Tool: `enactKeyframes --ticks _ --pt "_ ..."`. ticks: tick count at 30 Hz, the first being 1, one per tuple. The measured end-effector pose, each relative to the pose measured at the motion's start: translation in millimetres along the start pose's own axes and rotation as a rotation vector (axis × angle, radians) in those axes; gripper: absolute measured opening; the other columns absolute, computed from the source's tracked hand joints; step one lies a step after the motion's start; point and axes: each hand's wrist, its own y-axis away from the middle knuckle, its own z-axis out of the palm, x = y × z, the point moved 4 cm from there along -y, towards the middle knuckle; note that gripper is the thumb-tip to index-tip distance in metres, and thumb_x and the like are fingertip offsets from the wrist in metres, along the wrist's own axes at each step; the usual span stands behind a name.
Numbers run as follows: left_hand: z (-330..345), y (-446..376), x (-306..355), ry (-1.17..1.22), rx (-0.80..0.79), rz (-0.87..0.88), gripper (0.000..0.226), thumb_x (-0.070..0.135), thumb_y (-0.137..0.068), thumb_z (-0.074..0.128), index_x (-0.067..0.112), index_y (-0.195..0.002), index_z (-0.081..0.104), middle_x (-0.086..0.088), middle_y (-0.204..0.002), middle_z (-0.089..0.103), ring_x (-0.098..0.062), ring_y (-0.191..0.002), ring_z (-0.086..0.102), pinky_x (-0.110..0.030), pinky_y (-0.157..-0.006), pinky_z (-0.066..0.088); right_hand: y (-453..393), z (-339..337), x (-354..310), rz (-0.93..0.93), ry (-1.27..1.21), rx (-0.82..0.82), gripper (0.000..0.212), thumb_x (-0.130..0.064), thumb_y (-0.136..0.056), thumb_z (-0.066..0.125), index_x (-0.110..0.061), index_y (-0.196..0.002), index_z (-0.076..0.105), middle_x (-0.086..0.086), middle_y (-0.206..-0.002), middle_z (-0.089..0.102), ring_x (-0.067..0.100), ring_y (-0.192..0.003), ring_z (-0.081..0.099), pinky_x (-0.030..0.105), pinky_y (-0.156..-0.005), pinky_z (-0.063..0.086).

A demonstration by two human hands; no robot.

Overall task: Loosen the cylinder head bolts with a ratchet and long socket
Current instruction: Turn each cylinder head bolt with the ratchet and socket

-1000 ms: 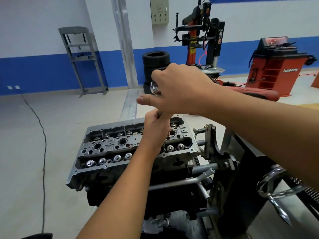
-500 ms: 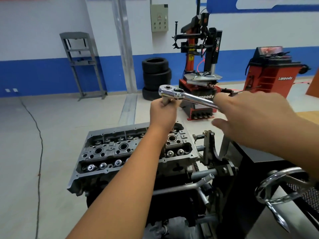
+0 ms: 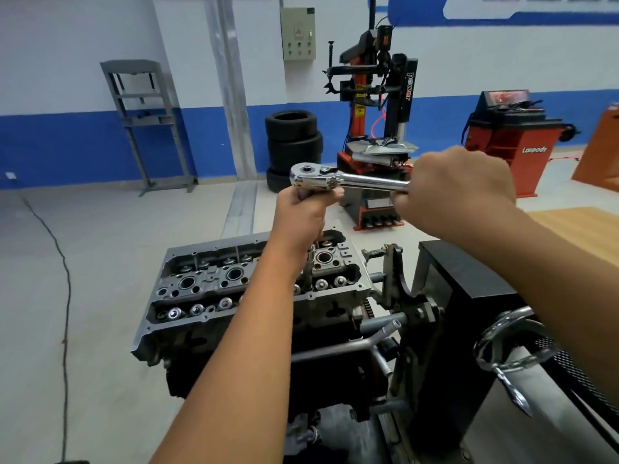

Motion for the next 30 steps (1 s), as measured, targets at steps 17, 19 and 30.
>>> enactKeyframes --ticks 17,19,30 --pt "4 -3 -2 0.052 0.173 0.072 0.023 -0.001 -0.092 0.072 0.021 -0.086 0.074 0.020 -0.056 0.064 0.007 -0.049 0.055 -0.007 -0.051 0.042 -11 5 -2 -0.151 0.062 0.093 0.040 -0.039 -0.085 0.064 -0.017 -0.059 0.043 0.002 -0.053 0.040 0.017 -0.045 0.033 0.022 -0.052 0.020" --pt "4 -5 -2 0.065 0.200 0.081 0.024 -0.001 -0.091 0.073 0.022 -0.088 0.077 0.018 -0.069 0.073 0.007 -0.064 0.065 -0.008 -0.059 0.048 -14 6 -2 -0.161 0.067 0.094 0.037 -0.039 -0.085 0.063 -0.018 -0.060 0.044 0.002 -0.054 0.038 0.017 -0.046 0.031 0.023 -0.052 0.019" --pt "6 -6 -2 0.069 0.242 0.094 0.026 -0.002 -0.090 0.073 0.022 -0.080 0.076 0.014 -0.076 0.075 0.006 -0.076 0.068 -0.009 -0.068 0.052 -18 11 3 -0.162 0.061 0.084 0.032 -0.021 -0.079 0.065 -0.014 -0.056 0.044 0.003 -0.049 0.037 0.017 -0.044 0.032 0.023 -0.054 0.023"
